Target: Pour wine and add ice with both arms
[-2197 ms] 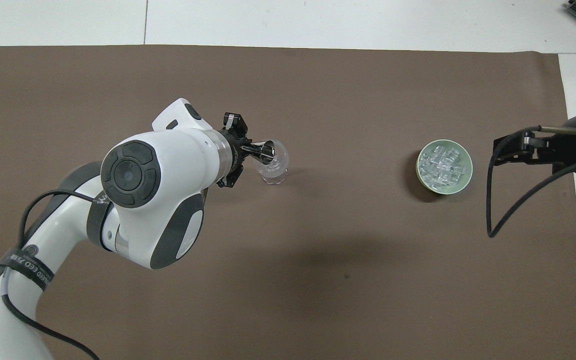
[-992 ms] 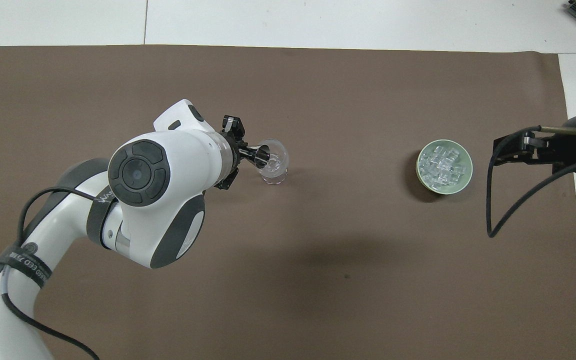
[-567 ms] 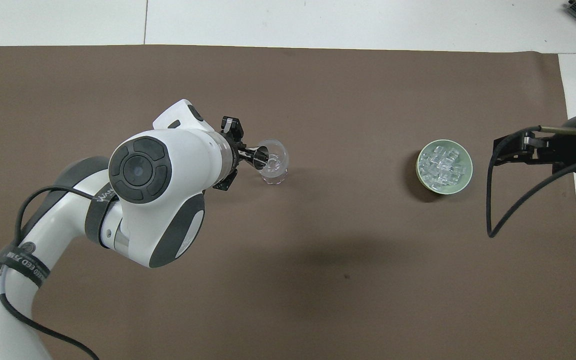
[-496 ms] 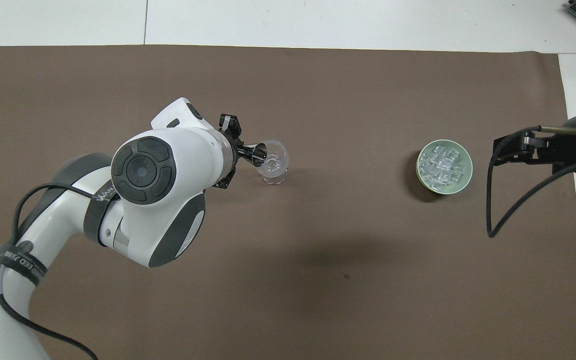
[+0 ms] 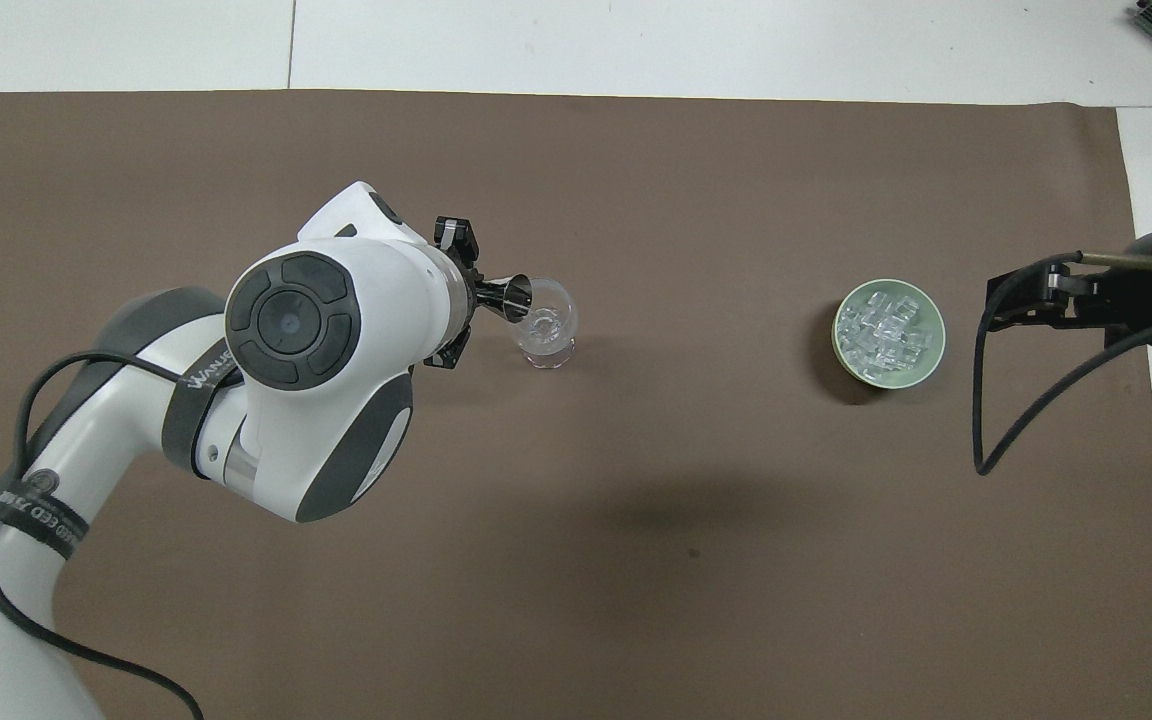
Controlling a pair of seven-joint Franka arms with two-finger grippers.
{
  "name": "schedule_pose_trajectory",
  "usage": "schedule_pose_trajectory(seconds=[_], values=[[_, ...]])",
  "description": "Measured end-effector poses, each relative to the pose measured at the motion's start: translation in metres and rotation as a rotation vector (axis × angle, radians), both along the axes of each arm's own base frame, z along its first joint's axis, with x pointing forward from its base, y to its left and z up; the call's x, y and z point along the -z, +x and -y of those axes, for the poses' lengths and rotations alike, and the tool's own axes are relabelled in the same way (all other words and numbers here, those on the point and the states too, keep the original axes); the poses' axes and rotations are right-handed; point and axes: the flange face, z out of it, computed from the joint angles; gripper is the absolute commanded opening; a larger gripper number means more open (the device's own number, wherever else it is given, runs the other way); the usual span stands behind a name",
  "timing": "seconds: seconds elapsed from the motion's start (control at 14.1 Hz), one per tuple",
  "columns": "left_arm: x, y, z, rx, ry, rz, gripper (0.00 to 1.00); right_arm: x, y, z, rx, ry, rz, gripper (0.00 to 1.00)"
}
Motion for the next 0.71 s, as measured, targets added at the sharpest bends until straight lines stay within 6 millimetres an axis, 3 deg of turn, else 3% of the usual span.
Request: schedule_pose_trajectory(seconds=[0.71], values=[[-0.0031, -0.0015, 0.0103, 0.024, 0.097, -0.01, 0.0, 0.0, 0.0, 0.0, 0.0, 0.0, 0.0, 1.0]])
